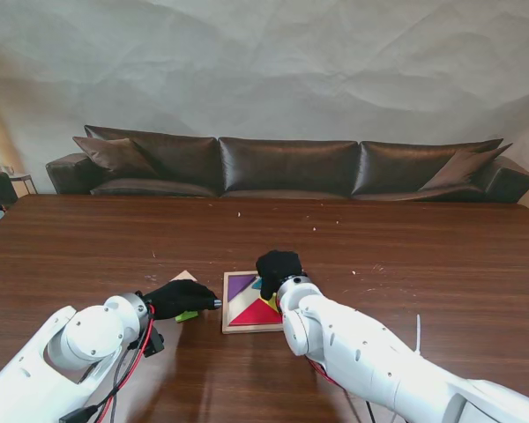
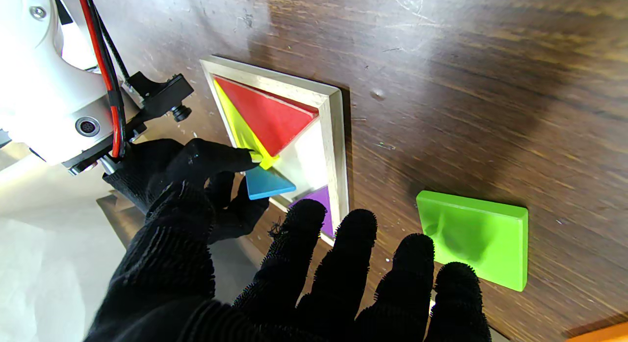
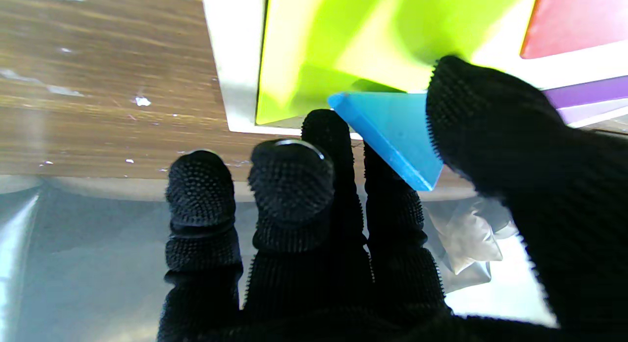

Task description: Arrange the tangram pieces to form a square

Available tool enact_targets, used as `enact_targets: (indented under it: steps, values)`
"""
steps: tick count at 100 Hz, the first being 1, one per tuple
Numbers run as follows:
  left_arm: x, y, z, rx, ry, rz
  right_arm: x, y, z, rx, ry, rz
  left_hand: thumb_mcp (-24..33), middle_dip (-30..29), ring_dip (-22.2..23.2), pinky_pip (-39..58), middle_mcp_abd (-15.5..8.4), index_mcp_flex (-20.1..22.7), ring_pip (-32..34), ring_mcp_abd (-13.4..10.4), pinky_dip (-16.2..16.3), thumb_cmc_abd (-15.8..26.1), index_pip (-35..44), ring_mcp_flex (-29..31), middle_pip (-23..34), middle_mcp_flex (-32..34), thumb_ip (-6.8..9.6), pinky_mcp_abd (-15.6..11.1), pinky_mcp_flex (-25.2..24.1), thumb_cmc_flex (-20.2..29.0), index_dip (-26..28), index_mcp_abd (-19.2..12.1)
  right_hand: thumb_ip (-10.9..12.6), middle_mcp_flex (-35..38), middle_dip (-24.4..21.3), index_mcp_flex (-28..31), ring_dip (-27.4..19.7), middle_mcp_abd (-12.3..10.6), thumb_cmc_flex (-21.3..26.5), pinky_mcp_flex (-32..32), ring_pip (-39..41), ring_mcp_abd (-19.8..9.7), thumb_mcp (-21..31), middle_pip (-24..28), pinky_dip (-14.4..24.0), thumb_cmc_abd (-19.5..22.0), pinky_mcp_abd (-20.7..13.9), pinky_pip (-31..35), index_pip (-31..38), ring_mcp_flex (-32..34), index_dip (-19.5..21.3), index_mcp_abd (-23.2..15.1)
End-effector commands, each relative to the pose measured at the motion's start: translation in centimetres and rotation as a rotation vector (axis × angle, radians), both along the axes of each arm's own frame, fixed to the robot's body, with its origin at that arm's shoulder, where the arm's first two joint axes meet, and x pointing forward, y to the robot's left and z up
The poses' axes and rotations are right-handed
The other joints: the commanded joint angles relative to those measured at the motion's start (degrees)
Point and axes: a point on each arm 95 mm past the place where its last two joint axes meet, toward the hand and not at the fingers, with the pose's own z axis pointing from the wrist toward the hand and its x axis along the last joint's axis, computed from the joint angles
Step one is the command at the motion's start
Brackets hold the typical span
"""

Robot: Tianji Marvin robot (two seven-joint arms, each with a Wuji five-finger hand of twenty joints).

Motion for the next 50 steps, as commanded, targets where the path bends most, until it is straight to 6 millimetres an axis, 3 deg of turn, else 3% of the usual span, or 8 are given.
enact_targets:
  steps: [1, 9, 16, 27, 50]
  values:
    - [-0.15, -0.16, -0.11, -0.003, 0.018, -0.012, -0.38, 0.30, -0.26, 0.006, 0.005, 0.014, 1.0, 0.6, 0.8, 0.2, 0.5, 1.0, 0.8, 0.9, 0.4, 1.4, 0.0, 1.2, -0.2, 0.7, 1.49, 1.0, 0.1, 0.6, 0.3, 0.3, 0.5, -1.0, -0.8, -0.6, -0.1, 0.4, -0.6, 12.4, 0.3, -0.2, 0.3, 1.4, 1.0, 0.7, 1.8, -0.3, -0.1, 1.4, 1.9, 0.4]
    - [-0.15, -0.16, -0.11, -0.002, 0.019, -0.011, -0.48, 0.30, -0.18, 0.013, -0.003, 0.017, 1.0, 0.6, 0.8, 0.2, 0.6, 0.9, 0.8, 0.9, 0.4, 1.5, -0.1, 1.2, -0.3, 0.6, 1.49, 0.9, 0.1, 0.6, 0.3, 0.3, 0.2, -1.0, -0.8, -0.6, 0.1, 0.4, -0.7, 12.4, 0.6, -0.2, 0.1, 1.5, 1.0, 1.2, 1.7, -0.2, -0.1, 1.4, 2.1, 0.3]
    - [-0.15, -0.17, -0.11, -0.002, 0.018, -0.011, -0.54, 0.28, -0.10, 0.023, -0.014, 0.019, 1.0, 0.6, 0.8, 0.2, 0.5, 1.0, 0.8, 0.9, 0.4, 1.5, 0.0, 1.2, -0.3, 0.7, 1.48, 1.0, 0.1, 0.6, 0.3, 0.3, -6.5, -0.1, -0.8, -0.8, 0.4, 0.1, 1.1, 12.4, 1.4, -0.4, -0.2, 1.7, 1.0, 0.9, 1.3, 0.3, 3.6, 1.4, -3.0, -0.8]
    - [-0.14, -0.17, -0.12, -0.002, 0.019, -0.013, -0.64, 0.24, 0.00, 0.041, -0.028, 0.029, 1.0, 0.6, 0.8, 0.2, 0.5, 0.9, 0.7, 0.9, 0.4, 1.5, -0.1, 1.1, -0.2, 0.7, 1.48, 0.9, 0.2, 0.6, 0.3, 0.3, -10.1, 1.0, 0.0, -0.8, 0.5, -0.4, 3.1, 12.6, 2.2, -0.5, -0.5, 1.3, 0.7, 0.6, 1.0, 0.8, 7.5, 1.4, -6.4, -2.7]
    - [-0.16, -0.18, -0.12, -0.002, 0.021, -0.012, -0.77, 0.06, -0.08, 0.055, -0.041, 0.042, 0.9, 0.6, 0.8, 0.2, 0.6, 1.1, 0.8, 0.9, 0.4, 1.5, 0.0, 1.3, -0.2, 0.7, 1.49, 0.9, 0.1, 0.6, 0.3, 0.3, -12.0, 2.8, 0.3, 0.3, 0.6, -1.2, 4.4, 12.6, 3.1, -0.6, -1.0, 0.8, 0.6, -0.2, 0.5, 1.1, 12.1, 1.5, -9.7, -5.0]
